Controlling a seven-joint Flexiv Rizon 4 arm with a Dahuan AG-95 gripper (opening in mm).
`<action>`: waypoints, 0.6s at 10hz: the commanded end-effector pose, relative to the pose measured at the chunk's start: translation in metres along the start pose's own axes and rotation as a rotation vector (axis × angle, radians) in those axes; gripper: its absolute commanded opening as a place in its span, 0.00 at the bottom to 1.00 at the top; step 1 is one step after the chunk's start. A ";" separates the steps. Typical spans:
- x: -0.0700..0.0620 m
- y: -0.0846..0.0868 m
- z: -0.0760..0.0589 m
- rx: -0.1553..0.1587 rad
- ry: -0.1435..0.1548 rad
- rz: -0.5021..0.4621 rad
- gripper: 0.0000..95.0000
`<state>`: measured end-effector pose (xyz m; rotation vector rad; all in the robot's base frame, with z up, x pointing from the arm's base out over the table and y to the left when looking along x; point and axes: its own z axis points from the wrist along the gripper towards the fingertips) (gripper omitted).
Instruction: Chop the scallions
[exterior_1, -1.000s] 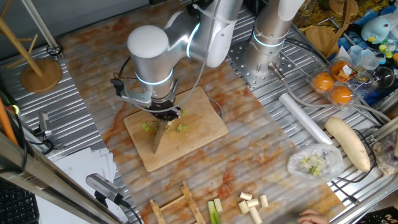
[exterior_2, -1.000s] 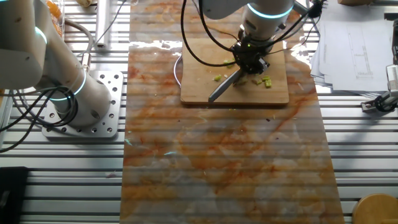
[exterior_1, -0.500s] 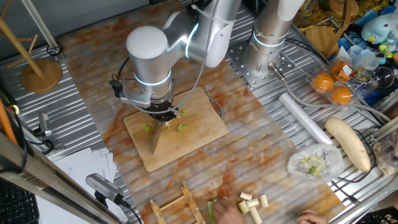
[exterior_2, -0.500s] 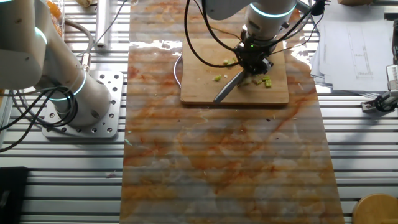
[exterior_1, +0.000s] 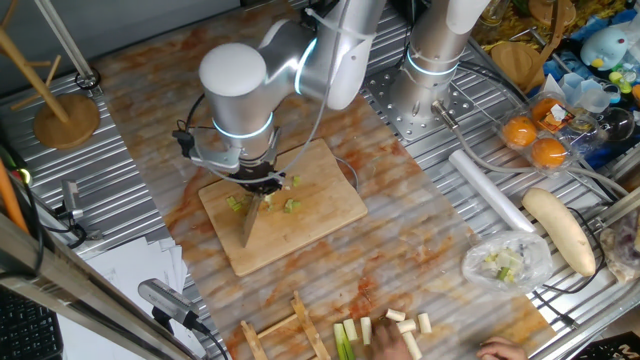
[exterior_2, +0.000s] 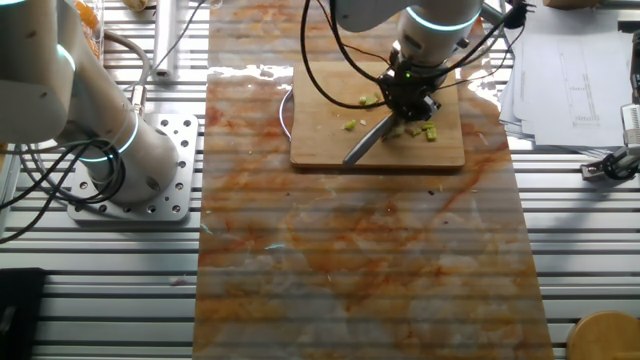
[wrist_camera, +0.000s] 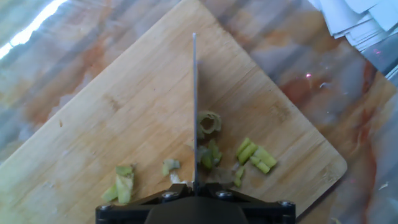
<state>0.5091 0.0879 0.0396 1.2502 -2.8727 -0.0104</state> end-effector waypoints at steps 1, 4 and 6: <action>0.003 0.005 0.001 -0.005 -0.007 0.008 0.00; 0.006 0.018 -0.009 -0.057 -0.025 0.102 0.00; 0.008 0.026 -0.013 -0.085 -0.038 0.141 0.00</action>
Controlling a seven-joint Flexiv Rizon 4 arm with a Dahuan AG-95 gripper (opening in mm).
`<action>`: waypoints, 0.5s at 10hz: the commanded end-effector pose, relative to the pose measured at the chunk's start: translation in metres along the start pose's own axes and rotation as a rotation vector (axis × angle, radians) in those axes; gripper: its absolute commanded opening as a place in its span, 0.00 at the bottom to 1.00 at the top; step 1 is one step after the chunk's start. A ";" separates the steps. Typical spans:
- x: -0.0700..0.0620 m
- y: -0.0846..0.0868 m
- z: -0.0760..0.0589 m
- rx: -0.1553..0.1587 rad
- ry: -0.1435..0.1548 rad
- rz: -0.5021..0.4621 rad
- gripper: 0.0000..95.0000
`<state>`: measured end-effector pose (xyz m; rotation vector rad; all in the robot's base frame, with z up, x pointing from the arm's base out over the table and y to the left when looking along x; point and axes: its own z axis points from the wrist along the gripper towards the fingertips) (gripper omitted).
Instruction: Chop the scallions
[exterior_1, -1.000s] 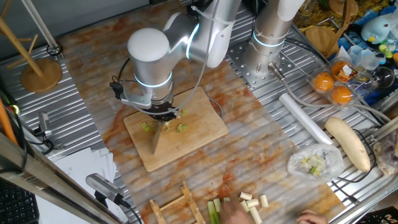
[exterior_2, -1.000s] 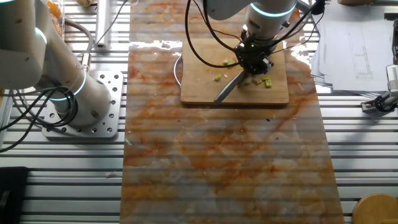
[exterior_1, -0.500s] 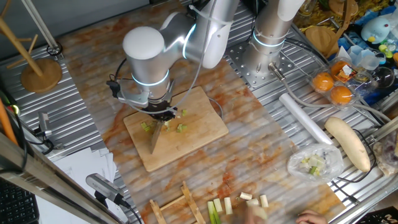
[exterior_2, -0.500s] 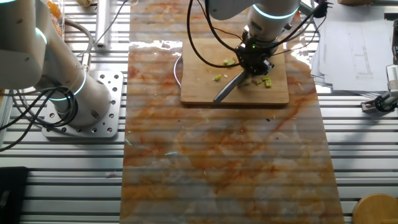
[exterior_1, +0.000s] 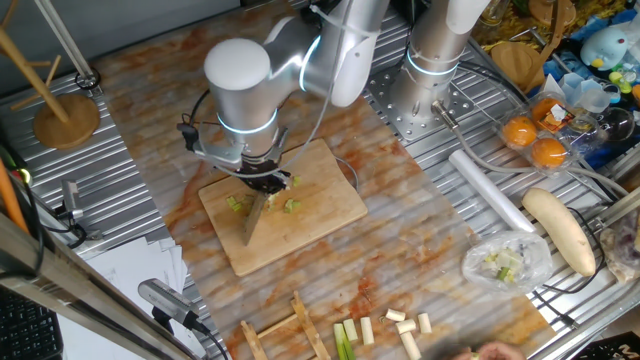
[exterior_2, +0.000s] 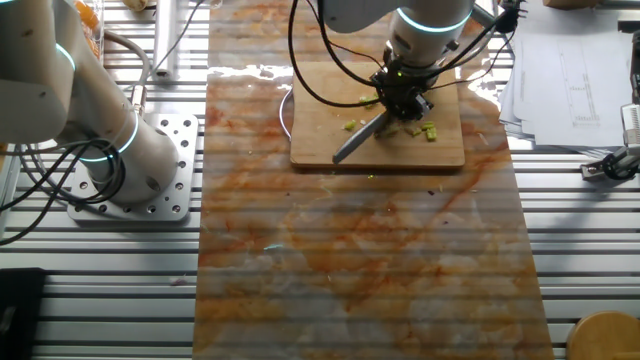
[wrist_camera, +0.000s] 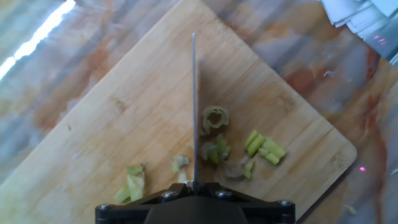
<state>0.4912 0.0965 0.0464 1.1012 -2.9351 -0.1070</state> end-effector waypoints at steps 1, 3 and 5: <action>0.004 0.010 -0.012 -0.037 -0.007 0.047 0.00; 0.004 0.014 -0.022 -0.052 0.003 0.065 0.00; 0.004 0.015 -0.022 -0.054 0.006 0.067 0.00</action>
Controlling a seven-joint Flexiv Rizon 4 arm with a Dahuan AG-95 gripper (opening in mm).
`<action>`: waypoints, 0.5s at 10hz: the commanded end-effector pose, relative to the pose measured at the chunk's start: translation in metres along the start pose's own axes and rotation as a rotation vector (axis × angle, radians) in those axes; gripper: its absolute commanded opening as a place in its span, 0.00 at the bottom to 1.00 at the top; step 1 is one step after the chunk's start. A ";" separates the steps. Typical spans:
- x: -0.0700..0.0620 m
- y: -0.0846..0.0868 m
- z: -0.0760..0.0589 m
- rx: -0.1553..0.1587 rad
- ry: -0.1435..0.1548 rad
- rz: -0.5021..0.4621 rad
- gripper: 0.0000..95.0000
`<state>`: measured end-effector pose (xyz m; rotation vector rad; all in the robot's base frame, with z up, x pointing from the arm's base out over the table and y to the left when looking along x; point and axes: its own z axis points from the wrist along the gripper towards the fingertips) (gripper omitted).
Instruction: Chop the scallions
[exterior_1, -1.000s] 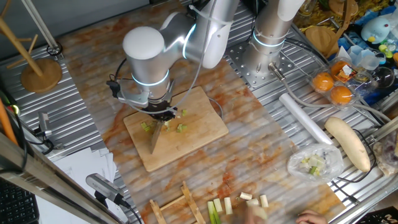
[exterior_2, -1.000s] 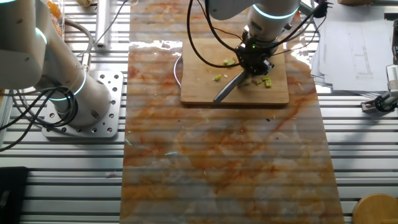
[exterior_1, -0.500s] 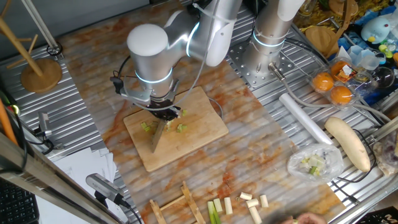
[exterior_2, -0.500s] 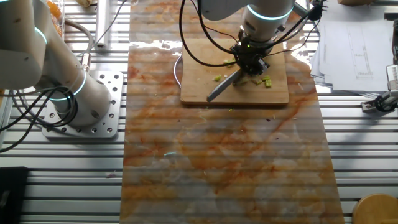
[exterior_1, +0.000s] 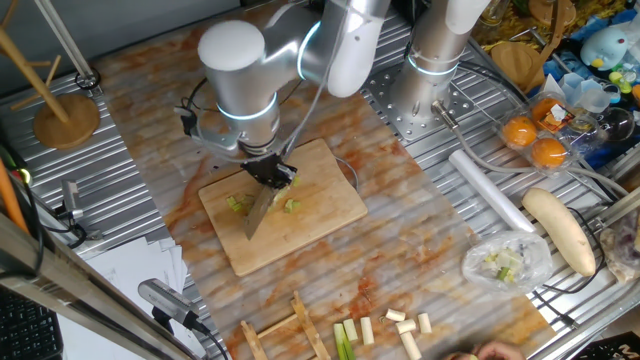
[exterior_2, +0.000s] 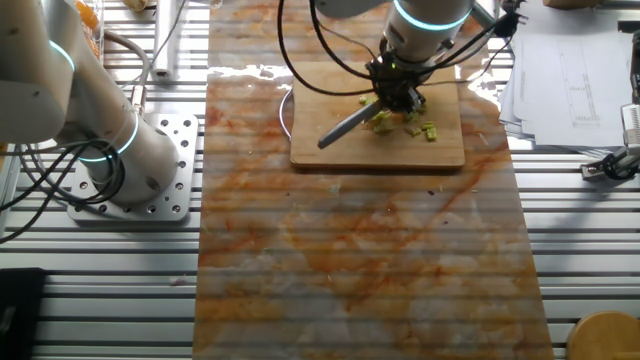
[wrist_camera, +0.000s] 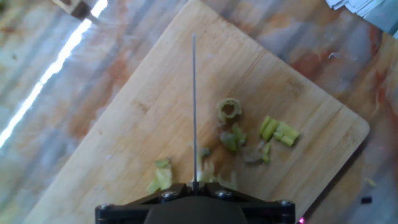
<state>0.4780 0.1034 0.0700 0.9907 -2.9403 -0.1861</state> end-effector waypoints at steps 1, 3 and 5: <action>0.000 -0.001 0.003 0.008 -0.001 -0.005 0.00; 0.000 -0.002 0.010 0.016 -0.006 -0.011 0.00; 0.001 -0.006 0.027 0.036 -0.027 -0.020 0.00</action>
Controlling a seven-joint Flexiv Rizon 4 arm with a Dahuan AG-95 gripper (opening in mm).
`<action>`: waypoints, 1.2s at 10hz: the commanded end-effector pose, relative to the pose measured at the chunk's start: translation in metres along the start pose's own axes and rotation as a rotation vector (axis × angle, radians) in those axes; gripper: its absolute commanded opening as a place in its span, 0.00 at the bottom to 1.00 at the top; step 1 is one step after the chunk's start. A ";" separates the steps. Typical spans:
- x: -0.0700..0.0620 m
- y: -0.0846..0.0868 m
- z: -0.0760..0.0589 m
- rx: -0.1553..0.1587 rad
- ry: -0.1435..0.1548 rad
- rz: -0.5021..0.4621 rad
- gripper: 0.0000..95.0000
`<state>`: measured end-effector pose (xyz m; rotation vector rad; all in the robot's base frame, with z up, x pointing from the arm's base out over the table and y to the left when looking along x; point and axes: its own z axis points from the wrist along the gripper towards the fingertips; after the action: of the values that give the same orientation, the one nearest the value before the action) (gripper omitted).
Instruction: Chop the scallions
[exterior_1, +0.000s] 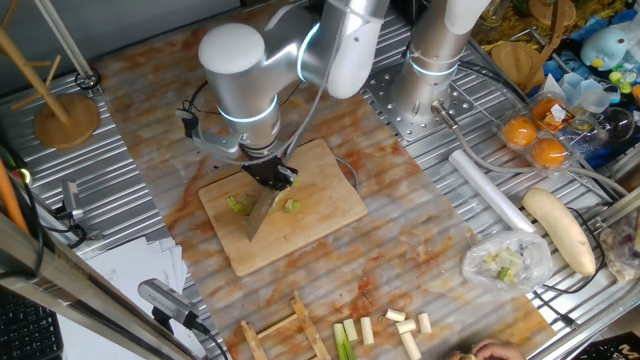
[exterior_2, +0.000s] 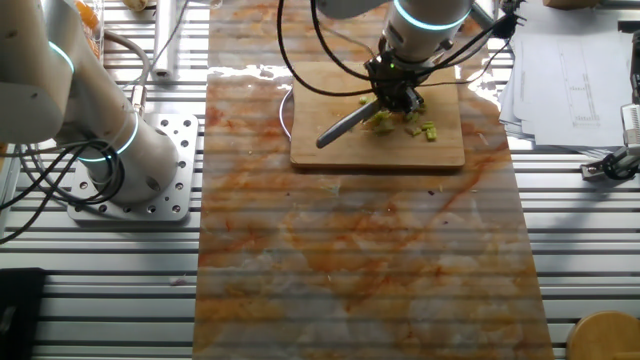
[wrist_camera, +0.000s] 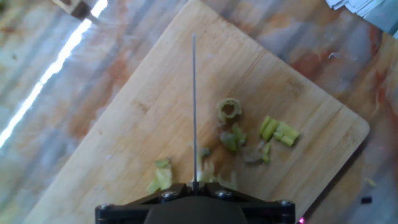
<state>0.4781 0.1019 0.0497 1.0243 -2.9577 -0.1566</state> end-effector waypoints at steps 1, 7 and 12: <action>0.000 -0.002 0.015 0.016 -0.023 -0.005 0.00; -0.003 0.007 -0.014 -0.014 0.015 0.005 0.00; -0.001 0.010 -0.009 -0.009 0.014 0.004 0.00</action>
<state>0.4729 0.1104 0.0551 1.0142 -2.9411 -0.1616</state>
